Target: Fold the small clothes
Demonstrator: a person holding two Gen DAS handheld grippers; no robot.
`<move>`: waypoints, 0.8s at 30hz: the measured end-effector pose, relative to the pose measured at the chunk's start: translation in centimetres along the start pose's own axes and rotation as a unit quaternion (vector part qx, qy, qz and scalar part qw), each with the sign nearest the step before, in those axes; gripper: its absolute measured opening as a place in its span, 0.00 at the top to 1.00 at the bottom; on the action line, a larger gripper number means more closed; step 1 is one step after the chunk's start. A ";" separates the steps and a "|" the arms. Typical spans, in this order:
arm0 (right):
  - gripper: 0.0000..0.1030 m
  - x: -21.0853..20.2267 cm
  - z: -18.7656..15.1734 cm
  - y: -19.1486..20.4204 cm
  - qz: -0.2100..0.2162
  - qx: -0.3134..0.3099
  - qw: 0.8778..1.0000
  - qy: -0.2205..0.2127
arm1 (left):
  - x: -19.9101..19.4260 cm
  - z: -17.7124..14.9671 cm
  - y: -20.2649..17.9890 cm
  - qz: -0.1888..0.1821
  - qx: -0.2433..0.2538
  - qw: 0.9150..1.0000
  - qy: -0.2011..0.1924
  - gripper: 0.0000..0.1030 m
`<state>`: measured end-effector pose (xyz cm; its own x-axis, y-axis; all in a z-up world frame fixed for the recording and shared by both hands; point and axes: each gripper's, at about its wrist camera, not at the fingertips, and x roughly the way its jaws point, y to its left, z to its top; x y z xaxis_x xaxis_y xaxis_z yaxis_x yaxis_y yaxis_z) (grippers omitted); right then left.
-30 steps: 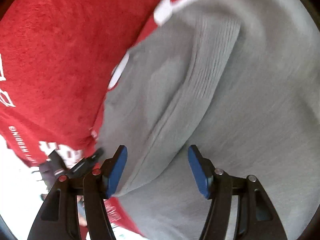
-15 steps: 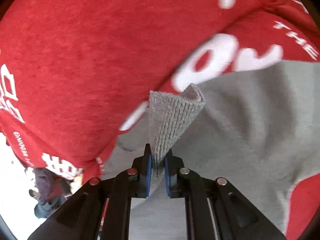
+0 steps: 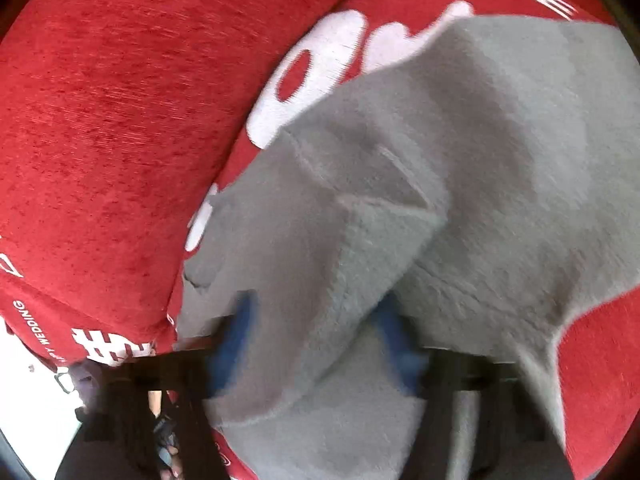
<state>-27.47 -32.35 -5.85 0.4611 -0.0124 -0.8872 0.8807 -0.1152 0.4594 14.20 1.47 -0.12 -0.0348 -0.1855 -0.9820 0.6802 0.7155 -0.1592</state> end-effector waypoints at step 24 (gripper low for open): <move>0.27 16.5 -20.3 11.6 0.174 -0.041 0.960 0.214 | -2.6 -5.4 7.6 0.016 -0.096 0.995 0.017 0.99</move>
<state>-7.41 -13.75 -14.29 0.7159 0.3759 -0.5884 0.6626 -0.1000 0.7423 15.48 11.07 0.64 -0.0427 -0.1395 -0.9893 0.5295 0.8366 -0.1408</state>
